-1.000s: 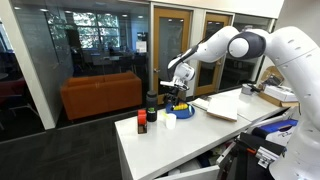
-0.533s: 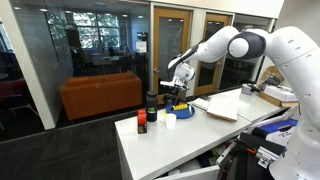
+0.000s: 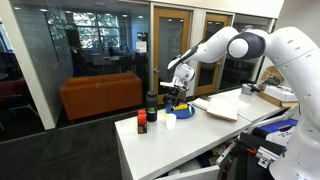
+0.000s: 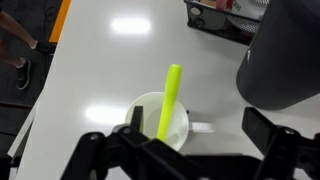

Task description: Pick up the pen from the cup and put it on the table

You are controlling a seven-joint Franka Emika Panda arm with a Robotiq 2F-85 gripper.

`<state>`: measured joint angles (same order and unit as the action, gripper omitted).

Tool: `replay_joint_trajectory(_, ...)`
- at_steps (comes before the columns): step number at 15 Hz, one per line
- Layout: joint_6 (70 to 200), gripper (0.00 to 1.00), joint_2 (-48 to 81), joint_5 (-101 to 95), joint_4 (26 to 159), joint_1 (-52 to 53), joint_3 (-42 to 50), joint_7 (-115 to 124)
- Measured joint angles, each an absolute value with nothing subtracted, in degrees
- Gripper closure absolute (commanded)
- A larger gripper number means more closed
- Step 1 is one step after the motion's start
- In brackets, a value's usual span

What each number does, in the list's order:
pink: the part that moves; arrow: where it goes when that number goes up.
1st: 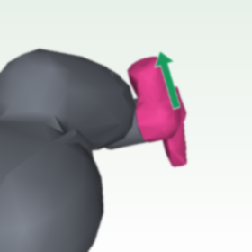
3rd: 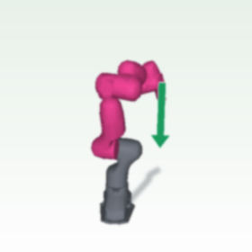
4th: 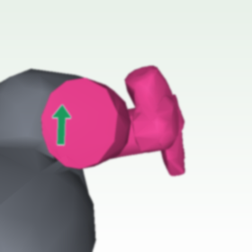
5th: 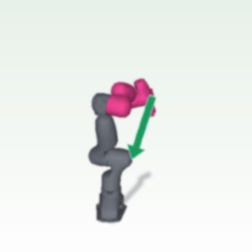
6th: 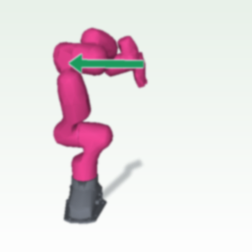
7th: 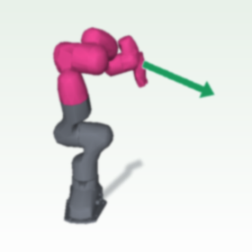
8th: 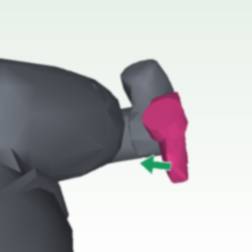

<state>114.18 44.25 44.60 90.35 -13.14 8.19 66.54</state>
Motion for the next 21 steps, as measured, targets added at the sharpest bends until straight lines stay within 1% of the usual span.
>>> replay_joint_trajectory(21,115.94,0.00,45.54,48.62,92.08,-11.14,6.50,71.25)
